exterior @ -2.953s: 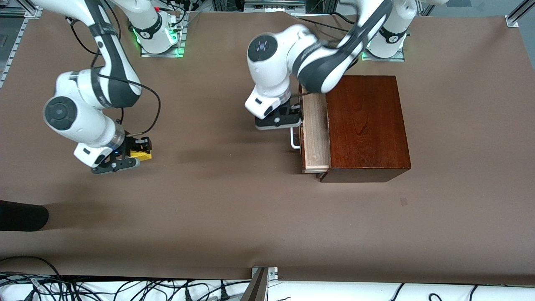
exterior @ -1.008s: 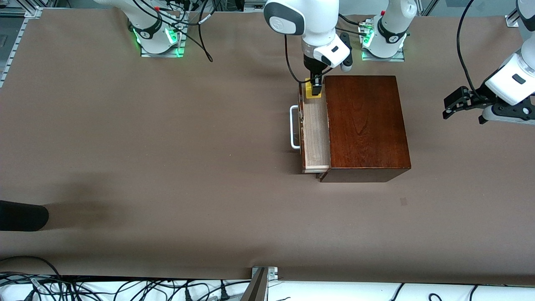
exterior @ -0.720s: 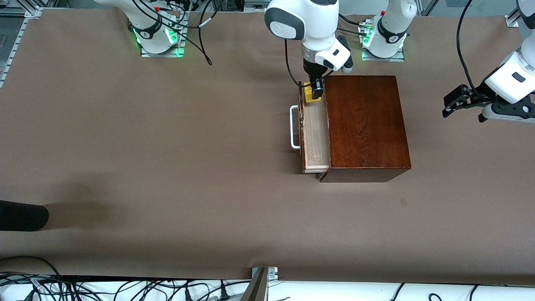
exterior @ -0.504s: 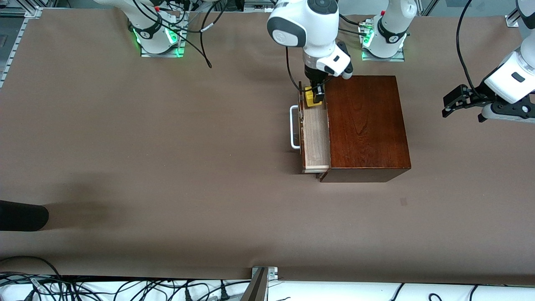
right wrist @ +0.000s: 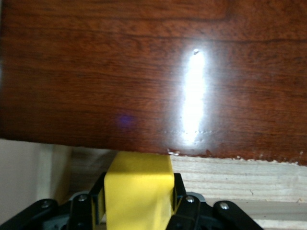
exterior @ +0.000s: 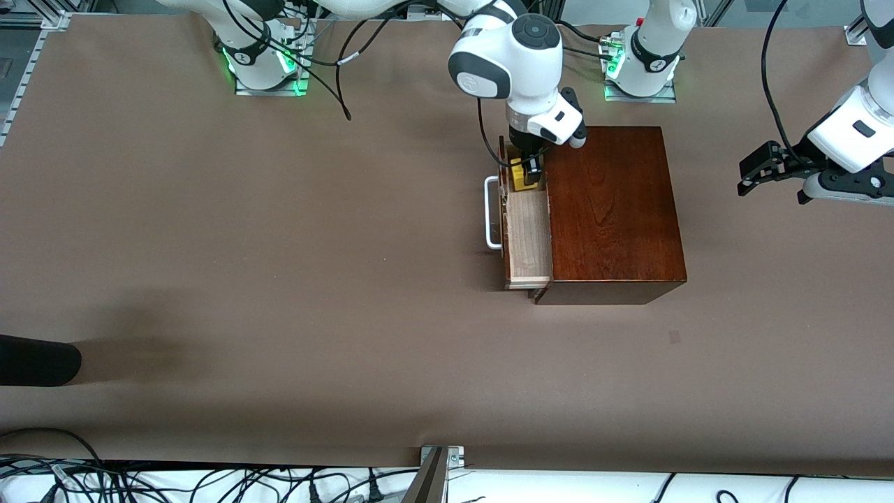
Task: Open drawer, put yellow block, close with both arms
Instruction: 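Carry the yellow cube with the right gripper and lower it into the drawer, then open the right gripper and lift it away from the drawer, then push the drawer front shut with the left gripper while the right gripper withdraws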
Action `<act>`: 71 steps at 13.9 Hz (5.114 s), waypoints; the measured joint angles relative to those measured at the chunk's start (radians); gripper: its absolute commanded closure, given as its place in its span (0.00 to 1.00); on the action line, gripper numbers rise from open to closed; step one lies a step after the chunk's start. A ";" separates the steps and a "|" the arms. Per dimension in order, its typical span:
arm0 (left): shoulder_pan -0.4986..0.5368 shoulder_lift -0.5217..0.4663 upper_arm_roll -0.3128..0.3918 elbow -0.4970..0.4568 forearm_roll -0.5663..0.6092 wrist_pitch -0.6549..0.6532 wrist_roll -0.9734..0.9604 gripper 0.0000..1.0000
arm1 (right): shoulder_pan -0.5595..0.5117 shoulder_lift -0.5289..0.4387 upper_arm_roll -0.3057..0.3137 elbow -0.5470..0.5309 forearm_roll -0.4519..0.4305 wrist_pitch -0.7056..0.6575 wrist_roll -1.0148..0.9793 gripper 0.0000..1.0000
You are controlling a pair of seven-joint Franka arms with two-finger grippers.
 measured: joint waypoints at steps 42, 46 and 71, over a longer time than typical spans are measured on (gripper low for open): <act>-0.285 0.267 -0.072 0.185 -0.329 -0.315 0.723 0.00 | -0.603 -0.775 -0.320 -0.341 0.524 -0.430 0.154 0.00; -0.301 0.399 -0.200 0.234 -0.321 -0.136 0.802 0.00 | -0.664 -0.792 -0.368 -0.382 0.528 -0.481 0.260 0.00; -0.424 0.630 -0.215 0.242 0.016 -0.097 0.822 0.00 | -0.673 -0.770 -0.411 -0.387 0.398 -0.544 0.458 0.00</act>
